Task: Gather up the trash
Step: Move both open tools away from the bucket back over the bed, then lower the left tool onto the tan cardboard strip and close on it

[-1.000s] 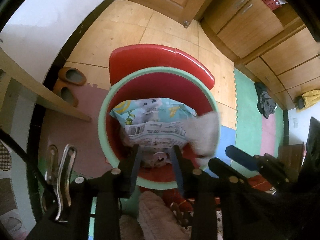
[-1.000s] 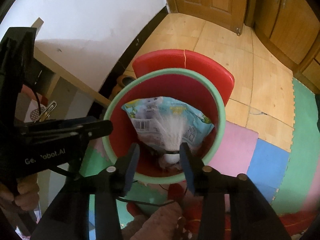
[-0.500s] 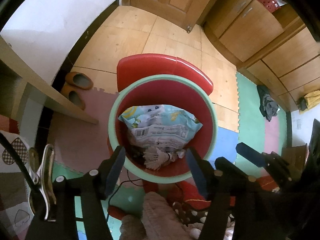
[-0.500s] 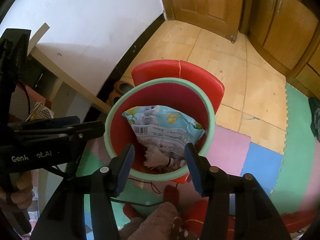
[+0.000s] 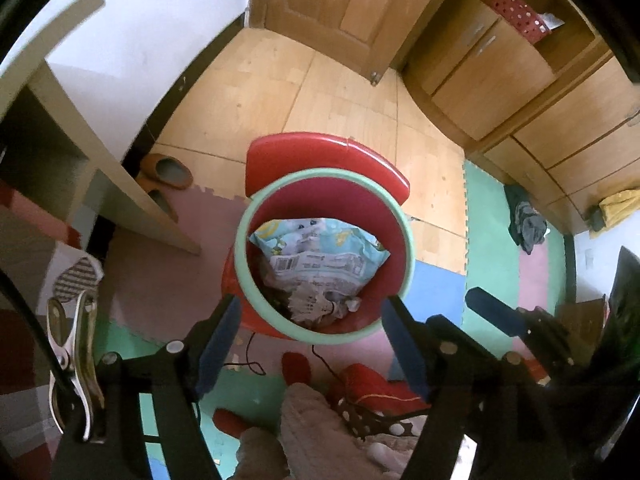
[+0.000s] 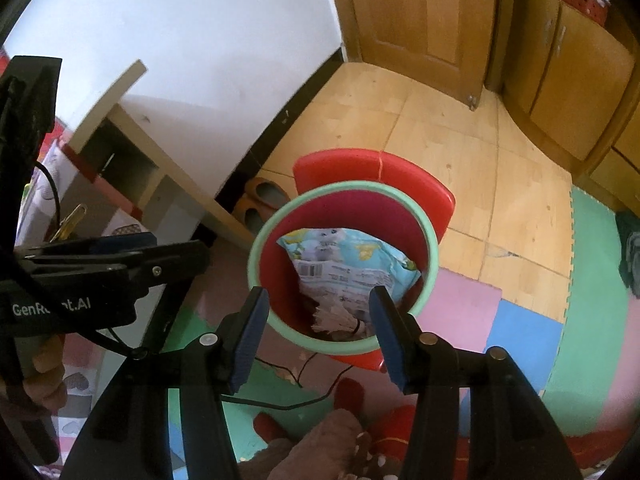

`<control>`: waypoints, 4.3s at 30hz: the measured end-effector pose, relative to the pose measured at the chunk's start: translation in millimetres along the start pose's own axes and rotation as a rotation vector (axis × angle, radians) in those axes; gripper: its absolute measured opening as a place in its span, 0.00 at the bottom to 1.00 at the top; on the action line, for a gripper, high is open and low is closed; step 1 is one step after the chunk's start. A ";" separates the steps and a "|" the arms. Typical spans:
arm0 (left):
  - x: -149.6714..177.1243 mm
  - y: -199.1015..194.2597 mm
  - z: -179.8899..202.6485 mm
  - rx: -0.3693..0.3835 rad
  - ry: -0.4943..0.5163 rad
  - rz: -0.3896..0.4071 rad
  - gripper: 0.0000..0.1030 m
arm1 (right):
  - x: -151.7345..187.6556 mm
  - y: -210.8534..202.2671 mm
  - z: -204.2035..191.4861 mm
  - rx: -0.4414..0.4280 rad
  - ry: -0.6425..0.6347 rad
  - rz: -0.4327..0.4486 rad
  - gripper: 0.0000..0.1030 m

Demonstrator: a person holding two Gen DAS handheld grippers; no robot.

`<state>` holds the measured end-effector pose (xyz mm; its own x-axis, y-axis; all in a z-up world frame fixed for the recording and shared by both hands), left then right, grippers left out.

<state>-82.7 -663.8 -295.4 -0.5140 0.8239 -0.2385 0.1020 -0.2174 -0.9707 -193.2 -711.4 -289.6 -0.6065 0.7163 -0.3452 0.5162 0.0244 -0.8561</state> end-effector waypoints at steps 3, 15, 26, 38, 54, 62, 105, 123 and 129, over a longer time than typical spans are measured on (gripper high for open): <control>2.5 -14.3 -5.2 -0.011 -0.005 0.009 0.74 | -1.5 -8.2 -12.5 -0.014 -0.019 0.006 0.52; 20.1 -79.3 -43.0 -0.049 -0.092 0.091 0.74 | -2.6 -42.1 -80.2 -0.086 -0.127 0.039 0.52; 43.7 -136.7 -105.5 -0.140 -0.204 0.165 0.74 | -8.7 -59.7 -167.5 -0.166 -0.268 0.059 0.52; 74.5 -189.4 -181.0 -0.201 -0.312 0.229 0.74 | -6.3 -67.5 -256.8 -0.242 -0.408 0.073 0.52; 137.3 -248.4 -284.0 -0.261 -0.437 0.283 0.74 | 11.5 -66.5 -377.7 -0.335 -0.563 0.086 0.52; 166.1 -272.0 -335.0 -0.313 -0.525 0.297 0.72 | 14.5 -60.0 -433.6 -0.401 -0.628 0.067 0.52; 128.5 -215.5 -597.0 -0.493 -1.107 0.182 0.27 | -90.1 104.7 -578.7 -0.755 -0.848 -0.245 0.52; 133.0 -162.0 -641.4 -0.570 -1.171 0.103 0.21 | -95.9 143.2 -583.6 -0.763 -0.822 -0.328 0.52; 124.4 -157.7 -644.3 -0.580 -1.150 0.125 0.16 | -95.9 145.6 -583.8 -0.752 -0.822 -0.335 0.52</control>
<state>386.0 -189.9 -189.8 -0.8780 -0.1684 -0.4481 0.4054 0.2363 -0.8831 293.3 -369.4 -156.6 -0.8479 -0.0660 -0.5260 0.3169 0.7323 -0.6028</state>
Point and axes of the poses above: each gripper's, at about its wrist camera, not at the fingertips, and y roughly the way its jaws point, z to its right, x to its underside, the point moved 7 cm from there along y, roughly the way its jaws point, and after that the axes turned 10 degrees about -x, right-handed, at the moved point
